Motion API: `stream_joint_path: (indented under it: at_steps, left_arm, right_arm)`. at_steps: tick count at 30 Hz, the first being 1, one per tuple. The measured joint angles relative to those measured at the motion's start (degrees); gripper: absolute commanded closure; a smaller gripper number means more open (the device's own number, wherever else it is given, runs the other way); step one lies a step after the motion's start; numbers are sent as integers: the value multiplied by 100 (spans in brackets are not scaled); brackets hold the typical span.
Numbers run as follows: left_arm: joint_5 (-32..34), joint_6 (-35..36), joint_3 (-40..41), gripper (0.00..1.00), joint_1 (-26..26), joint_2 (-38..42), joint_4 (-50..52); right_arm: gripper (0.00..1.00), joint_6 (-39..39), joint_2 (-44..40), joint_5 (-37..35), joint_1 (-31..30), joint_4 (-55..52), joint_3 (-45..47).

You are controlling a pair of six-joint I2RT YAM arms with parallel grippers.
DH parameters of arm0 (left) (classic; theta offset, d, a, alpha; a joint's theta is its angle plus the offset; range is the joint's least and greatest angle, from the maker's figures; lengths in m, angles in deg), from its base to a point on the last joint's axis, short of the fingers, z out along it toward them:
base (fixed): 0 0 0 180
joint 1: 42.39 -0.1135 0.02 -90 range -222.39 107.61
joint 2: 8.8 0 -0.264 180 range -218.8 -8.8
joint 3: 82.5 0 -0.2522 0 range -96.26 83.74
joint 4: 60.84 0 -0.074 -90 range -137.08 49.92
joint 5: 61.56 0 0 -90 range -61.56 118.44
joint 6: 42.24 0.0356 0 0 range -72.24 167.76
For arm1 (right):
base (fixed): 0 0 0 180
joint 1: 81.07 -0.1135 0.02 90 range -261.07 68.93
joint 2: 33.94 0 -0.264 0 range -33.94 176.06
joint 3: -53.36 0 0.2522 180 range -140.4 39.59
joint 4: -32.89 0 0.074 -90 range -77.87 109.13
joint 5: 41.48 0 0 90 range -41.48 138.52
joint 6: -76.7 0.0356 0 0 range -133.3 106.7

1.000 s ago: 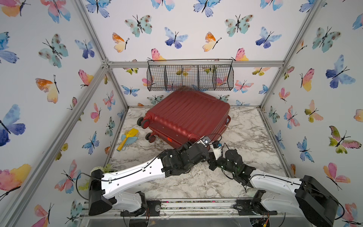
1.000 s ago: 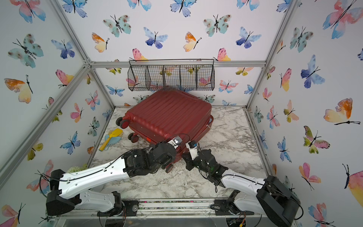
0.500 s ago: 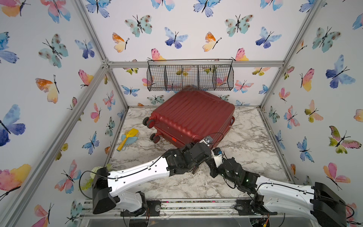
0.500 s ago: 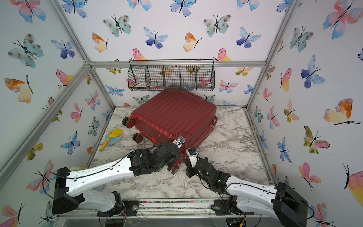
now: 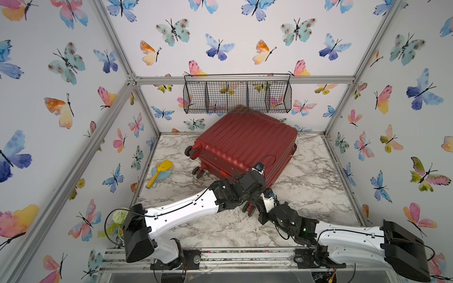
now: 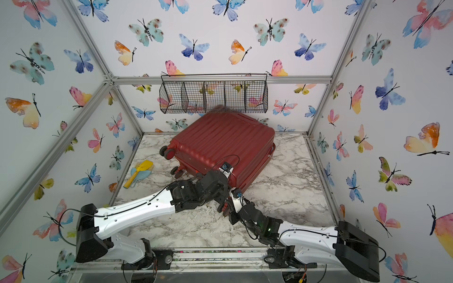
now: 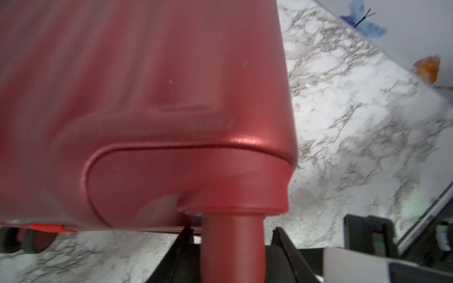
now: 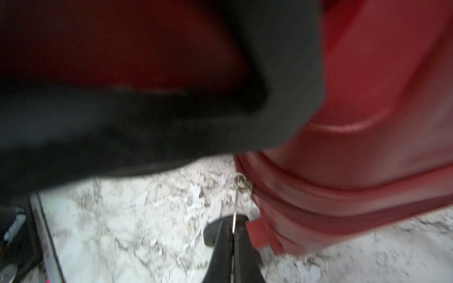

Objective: Close the suitcase zippers
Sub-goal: Zip the zipper on the suitcase.

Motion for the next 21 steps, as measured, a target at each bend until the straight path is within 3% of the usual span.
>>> stream_joint_path:
  at_steps: [1, 4, 7, 9, 13, 15, 17, 21]
  left_arm:
    - [-22, -155, 59, 88, 57, 0, -177]
    - [-138, -490, 175, 35, 175, 2, -529]
    - [-238, -350, 190, 4, 149, 177, -487]
    - [-361, -184, 68, 2, 0, 476, -142]
    - [-992, 162, -321, 2, -909, 1381, 188]
    - [-1276, 299, -275, 1, -1864, 1941, 173]
    - [-1534, 483, -26, 2, -3147, 2441, 90]
    - [-2288, 828, 494, 1, -5167, 2608, -109]
  right_arm:
    - [97, 111, 37, -120, -37, 352, 160]
    - [97, 332, 105, -358, -120, 1078, 509]
    - [97, 459, 59, -503, -216, 1364, 640]
    - [97, 483, -33, -507, -247, 1517, 660]
    - [97, 455, -46, -356, -262, 1513, 660]
    - [97, 450, -20, -337, -262, 1526, 660]
    - [97, 450, 33, -330, -262, 1576, 660]
    - [97, 446, 57, -315, -262, 1615, 660]
